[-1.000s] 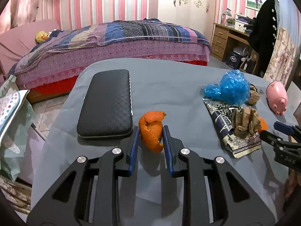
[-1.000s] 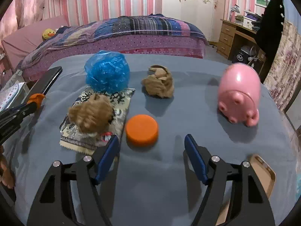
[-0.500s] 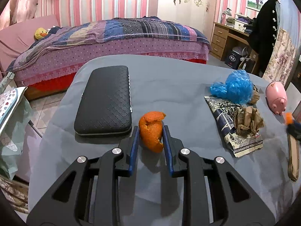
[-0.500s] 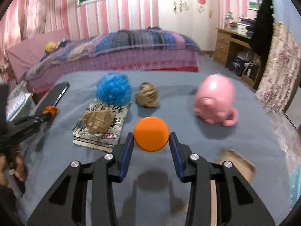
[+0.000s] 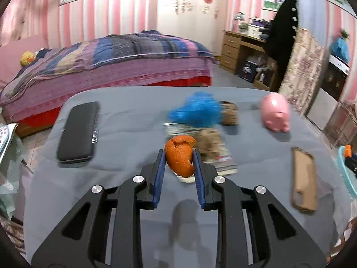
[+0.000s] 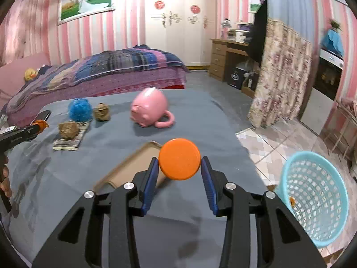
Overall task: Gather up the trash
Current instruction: 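Carry the peel and lid over the blue basket and open both tools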
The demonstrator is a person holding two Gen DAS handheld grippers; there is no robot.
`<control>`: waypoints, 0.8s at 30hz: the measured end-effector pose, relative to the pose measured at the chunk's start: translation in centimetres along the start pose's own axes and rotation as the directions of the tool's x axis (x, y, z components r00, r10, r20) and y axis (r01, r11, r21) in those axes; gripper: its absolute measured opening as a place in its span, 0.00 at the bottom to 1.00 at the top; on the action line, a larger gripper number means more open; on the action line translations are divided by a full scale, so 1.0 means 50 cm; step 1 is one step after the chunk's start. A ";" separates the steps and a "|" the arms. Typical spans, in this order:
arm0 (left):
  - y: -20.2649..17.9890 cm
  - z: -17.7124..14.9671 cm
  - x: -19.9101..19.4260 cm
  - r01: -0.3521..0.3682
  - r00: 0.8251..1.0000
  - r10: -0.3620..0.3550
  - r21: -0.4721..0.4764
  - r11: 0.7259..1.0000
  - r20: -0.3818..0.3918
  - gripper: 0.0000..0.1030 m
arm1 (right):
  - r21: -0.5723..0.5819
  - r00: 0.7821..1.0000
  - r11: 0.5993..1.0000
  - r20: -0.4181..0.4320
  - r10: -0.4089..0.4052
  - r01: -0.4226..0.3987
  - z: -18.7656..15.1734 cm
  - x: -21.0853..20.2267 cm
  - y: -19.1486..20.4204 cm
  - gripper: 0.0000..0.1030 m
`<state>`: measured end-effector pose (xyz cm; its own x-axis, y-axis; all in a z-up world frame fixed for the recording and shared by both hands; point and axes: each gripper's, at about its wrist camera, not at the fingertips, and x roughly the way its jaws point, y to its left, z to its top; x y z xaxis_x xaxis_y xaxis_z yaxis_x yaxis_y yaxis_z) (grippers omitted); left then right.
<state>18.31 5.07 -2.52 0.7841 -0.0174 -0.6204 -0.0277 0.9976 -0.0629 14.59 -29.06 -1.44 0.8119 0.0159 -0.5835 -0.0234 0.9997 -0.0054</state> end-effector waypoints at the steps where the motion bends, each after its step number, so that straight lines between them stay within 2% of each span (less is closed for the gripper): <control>1: -0.018 -0.001 -0.004 0.007 1.000 -0.007 0.008 1.000 0.002 0.23 | 0.001 1.000 1.000 0.003 -0.014 0.014 -0.003 -0.003 -0.016 0.38; 10: -0.190 -0.024 -0.014 0.087 0.996 -0.086 0.087 0.992 -0.018 0.23 | 0.045 0.999 0.998 0.017 -0.034 0.033 -0.014 -0.018 -0.114 0.38; 24: -0.357 -0.032 -0.010 0.168 0.986 -0.166 0.181 0.969 -0.024 0.23 | 0.089 0.997 0.993 0.028 -0.077 0.074 -0.025 -0.029 -0.216 0.38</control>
<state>17.39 -12.82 -2.34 0.7624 -0.1843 -0.6203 0.2171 0.9759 -0.0231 12.94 -39.89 -1.53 0.8273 -0.0607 -0.5585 0.0888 0.9958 0.0232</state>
